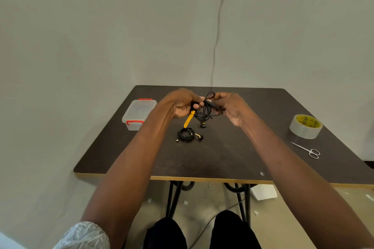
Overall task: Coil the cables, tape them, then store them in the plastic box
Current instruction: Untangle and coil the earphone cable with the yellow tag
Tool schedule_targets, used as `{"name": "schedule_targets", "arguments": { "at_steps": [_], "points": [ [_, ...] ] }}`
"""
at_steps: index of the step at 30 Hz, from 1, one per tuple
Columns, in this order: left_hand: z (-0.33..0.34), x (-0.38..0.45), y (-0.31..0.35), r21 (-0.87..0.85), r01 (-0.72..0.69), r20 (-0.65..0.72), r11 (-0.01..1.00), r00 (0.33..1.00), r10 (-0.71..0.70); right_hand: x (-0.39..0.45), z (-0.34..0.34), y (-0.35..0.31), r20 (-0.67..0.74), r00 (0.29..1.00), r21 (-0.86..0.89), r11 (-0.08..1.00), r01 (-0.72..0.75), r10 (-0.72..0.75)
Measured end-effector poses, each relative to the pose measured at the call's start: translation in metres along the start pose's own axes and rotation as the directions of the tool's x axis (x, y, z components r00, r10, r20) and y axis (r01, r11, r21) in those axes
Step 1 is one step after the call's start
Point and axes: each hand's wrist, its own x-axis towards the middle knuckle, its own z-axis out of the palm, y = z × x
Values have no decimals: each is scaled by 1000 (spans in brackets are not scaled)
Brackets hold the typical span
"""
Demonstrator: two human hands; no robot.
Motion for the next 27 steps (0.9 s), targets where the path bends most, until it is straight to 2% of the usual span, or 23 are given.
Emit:
{"name": "schedule_targets", "arguments": {
  "at_steps": [5, 8, 11, 14, 16, 17, 19, 21, 22, 25, 27],
  "points": [
    [-1, 4, -1, 44, 65, -20, 997, 998, -64, 2, 0, 3, -3, 1000, 16, 1000, -7, 7],
    [-2, 4, -4, 28, 67, -1, 997, 998, -67, 3, -1, 5, 3, 1000, 37, 999, -30, 30],
    [-5, 7, -7, 41, 69, 16, 997, 997, -70, 3, -1, 6, -4, 999, -17, 999, -40, 40],
    [-8, 10, -7, 33, 58, -13, 998, 998, -58, 0, 1, 5, 16, 998, 6, 998, -62, 61],
    [-7, 10, -6, 9, 50, -7, 999, 999, -50, -5, 4, 4, -60, 998, -17, 999, -32, 31],
    [-7, 10, -5, -3, 45, -7, 999, 999, -45, -10, 6, 3, -148, 988, -89, 996, 24, -37],
    [-9, 12, -5, -6, 46, -15, 999, 999, -46, -22, 15, 1, -290, 918, -284, 940, 188, -271],
    [-10, 13, -5, 2, 51, -21, 999, 998, -51, -38, 26, 2, -231, 859, -468, 826, 314, -457],
    [-10, 14, -5, 0, 51, -27, 999, 998, -51, -45, 32, 4, -169, 849, -566, 754, 332, -500],
    [-6, 18, -6, -7, 48, -67, 999, 997, -49, -48, 41, 16, -89, 858, -789, 561, 249, -506],
    [-5, 19, -7, -11, 51, -90, 999, 995, -52, -45, 46, 22, -132, 865, -845, 512, 157, -483]
  ]
}}
